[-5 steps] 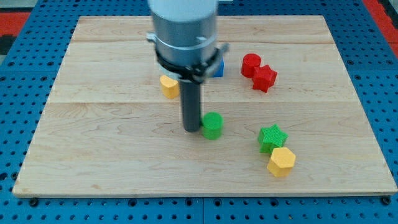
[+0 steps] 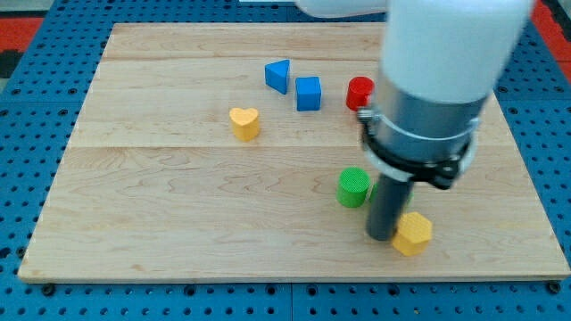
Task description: Move yellow hexagon slightly right
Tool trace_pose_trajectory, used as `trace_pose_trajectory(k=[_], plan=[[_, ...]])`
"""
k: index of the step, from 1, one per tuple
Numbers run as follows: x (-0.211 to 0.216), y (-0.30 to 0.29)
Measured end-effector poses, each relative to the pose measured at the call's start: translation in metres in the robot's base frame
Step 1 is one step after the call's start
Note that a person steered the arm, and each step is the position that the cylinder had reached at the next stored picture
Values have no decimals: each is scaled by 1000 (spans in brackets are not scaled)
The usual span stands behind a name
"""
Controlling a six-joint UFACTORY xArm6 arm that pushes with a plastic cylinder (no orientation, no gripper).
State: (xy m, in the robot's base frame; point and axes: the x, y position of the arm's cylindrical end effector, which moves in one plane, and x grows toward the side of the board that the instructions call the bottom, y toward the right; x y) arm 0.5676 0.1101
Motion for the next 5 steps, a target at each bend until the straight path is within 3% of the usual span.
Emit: trace_pose_trajectory(k=[5], plan=[[26,35]])
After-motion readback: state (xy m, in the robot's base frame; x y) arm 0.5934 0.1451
